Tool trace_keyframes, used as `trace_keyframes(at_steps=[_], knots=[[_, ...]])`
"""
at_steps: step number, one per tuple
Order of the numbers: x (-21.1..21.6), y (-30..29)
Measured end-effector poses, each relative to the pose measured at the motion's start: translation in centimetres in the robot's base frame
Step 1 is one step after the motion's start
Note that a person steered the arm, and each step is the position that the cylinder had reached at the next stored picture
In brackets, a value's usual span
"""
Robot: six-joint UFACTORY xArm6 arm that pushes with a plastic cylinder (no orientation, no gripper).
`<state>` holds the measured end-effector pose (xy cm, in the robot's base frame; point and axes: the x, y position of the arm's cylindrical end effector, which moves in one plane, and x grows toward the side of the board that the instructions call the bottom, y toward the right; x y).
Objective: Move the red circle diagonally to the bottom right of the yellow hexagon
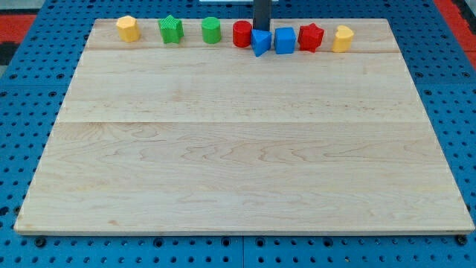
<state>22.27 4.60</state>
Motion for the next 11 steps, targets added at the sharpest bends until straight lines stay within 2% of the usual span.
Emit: trace_keyframes(at_steps=[1, 3, 4, 5, 7, 8, 10, 11], knots=[[-2.6, 0.2], [2.1, -10.0], [3.6, -2.8], [4.0, -1.4], [5.8, -10.1], [7.4, -6.9], [10.4, -10.3], [12.8, -10.2]])
